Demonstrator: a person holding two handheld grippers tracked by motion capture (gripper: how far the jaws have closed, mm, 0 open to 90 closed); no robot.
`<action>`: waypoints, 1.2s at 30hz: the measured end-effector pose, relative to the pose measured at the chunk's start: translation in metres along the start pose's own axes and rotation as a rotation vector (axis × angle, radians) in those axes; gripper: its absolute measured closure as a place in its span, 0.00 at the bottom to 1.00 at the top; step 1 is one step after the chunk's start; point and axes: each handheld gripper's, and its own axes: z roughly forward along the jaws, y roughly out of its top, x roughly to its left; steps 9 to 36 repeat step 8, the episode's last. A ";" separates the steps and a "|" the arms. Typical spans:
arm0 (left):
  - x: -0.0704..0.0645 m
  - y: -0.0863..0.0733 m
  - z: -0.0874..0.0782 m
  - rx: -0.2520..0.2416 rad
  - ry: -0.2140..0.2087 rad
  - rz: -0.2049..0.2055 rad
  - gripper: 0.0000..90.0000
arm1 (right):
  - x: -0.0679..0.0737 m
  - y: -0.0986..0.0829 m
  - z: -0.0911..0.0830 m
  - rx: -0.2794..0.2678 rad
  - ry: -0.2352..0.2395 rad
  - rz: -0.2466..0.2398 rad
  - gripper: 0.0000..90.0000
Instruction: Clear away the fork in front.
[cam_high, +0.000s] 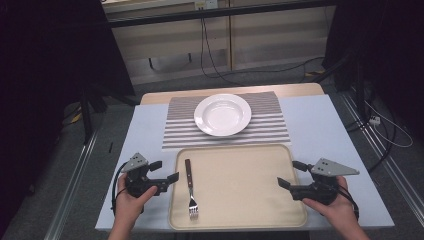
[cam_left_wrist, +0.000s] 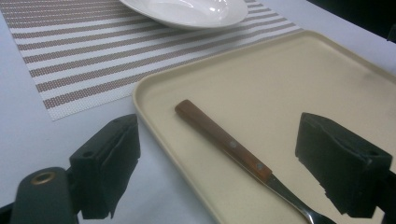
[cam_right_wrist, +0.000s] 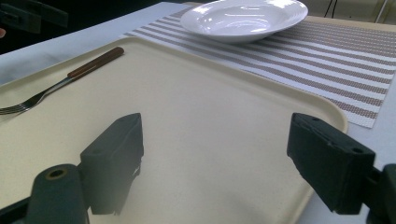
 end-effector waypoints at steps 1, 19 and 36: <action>0.001 -0.001 0.000 -0.001 0.006 -0.002 0.16 | -0.001 0.000 0.000 -0.005 0.001 0.003 0.21; 0.005 -0.001 0.000 0.003 0.009 -0.006 0.15 | -0.007 -0.002 -0.004 -0.018 -0.023 0.012 0.21; 0.005 -0.001 0.000 0.003 0.009 -0.006 0.15 | -0.007 -0.002 -0.004 -0.018 -0.023 0.012 0.21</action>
